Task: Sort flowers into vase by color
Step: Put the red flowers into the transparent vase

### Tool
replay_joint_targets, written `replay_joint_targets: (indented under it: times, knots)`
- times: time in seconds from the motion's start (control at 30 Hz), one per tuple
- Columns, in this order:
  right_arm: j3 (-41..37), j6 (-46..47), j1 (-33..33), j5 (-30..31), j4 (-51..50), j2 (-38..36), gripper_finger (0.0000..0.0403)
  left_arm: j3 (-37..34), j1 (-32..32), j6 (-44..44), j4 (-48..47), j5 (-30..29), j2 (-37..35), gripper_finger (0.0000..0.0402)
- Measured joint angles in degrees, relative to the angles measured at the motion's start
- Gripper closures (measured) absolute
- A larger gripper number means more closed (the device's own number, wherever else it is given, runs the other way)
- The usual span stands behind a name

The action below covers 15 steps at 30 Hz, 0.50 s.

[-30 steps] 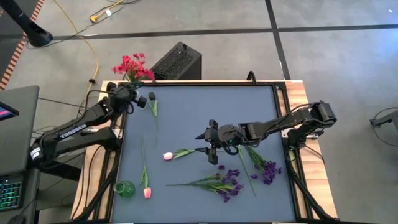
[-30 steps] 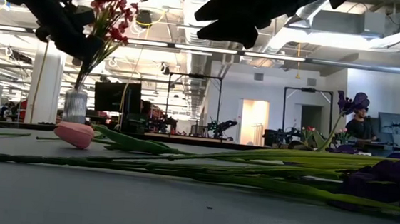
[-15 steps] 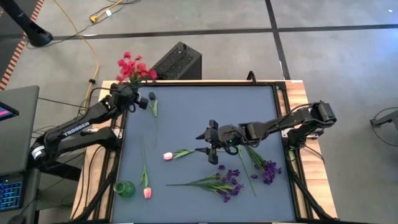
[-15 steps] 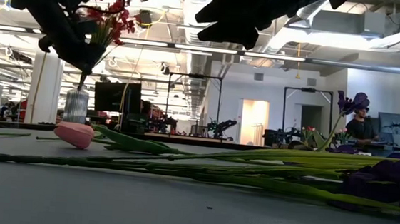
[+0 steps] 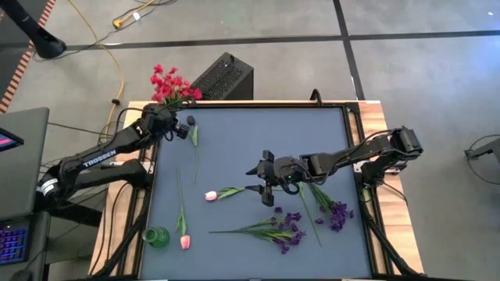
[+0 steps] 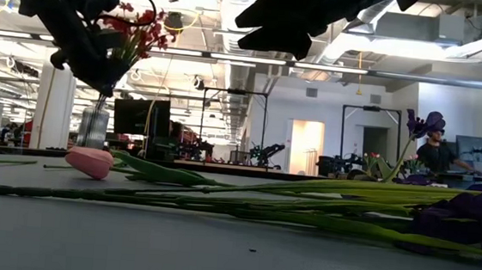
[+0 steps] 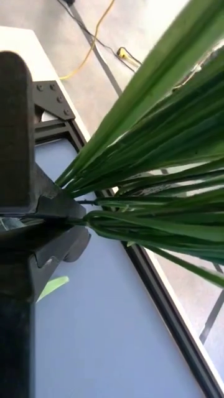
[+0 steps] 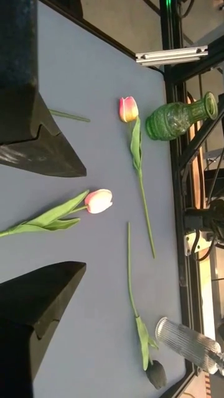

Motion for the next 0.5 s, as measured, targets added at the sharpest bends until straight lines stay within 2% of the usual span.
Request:
replay_joint_targets:
  times: [0.2, 0.5]
  knots:
    - [0.00, 0.00, 0.00, 0.00, 0.00, 0.00, 0.0143, 0.00, 0.00, -0.03, -0.49, 0.00, -1.21, 0.0384]
    - [0.00, 0.00, -0.01, 0.00, 0.00, 0.00, 0.0143, 0.00, -0.63, -3.43, -6.07, 2.59, -1.58, 0.0294]
